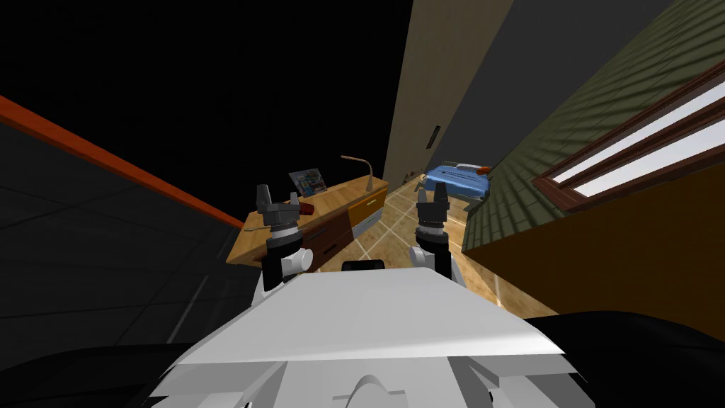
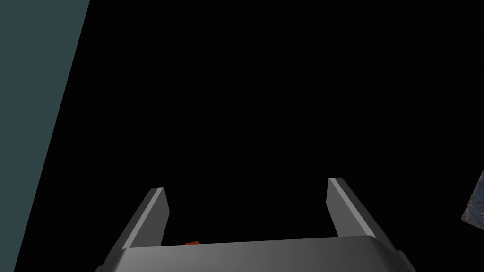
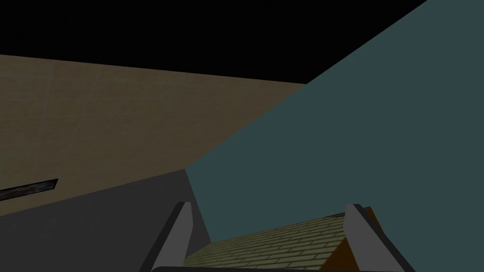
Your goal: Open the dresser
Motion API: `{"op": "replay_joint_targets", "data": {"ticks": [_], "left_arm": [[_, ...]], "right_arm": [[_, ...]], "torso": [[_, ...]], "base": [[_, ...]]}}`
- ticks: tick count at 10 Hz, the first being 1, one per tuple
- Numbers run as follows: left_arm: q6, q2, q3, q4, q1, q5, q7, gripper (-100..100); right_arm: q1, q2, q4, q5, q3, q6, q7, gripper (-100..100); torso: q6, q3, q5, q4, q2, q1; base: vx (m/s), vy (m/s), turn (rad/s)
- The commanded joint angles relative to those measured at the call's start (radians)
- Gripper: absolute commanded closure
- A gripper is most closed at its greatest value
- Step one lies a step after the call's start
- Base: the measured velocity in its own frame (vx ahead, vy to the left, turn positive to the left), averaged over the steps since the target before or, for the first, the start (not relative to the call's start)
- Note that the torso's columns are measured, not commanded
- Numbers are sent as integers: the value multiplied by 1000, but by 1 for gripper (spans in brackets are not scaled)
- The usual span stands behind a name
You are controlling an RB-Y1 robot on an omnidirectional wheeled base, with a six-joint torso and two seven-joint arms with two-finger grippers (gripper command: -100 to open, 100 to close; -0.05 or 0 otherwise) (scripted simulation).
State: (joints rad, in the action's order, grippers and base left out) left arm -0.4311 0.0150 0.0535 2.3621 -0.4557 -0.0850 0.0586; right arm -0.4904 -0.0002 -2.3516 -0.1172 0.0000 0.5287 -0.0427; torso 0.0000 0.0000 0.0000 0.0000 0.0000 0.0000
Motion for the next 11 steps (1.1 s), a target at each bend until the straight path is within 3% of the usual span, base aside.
{"op": "replay_joint_targets", "data": {"ticks": [1,9,10,11], "left_arm": [[0,0,0,0,0,0,0,0],[0,0,0,0,0,0,0,0],[0,29,-2,-7,-1,2,3,-100],[0,48,-5,-14,-2,5,6,-100]], "right_arm": [[0,0,0,0,0,0,0,0],[0,0,0,0,0,0,0,0],[0,0,0,0,0,0,0,0],[0,0,0,0,0,0,0,0]], "torso": [[0,-82,0,41,40,0],[0,-1234,0,617,618,0],[0,-1382,0,691,691,0],[0,-1452,0,724,724,-1]], "base": [[0,0,0],[0,0,0],[31,-17,55],[66,-45,87]]}}
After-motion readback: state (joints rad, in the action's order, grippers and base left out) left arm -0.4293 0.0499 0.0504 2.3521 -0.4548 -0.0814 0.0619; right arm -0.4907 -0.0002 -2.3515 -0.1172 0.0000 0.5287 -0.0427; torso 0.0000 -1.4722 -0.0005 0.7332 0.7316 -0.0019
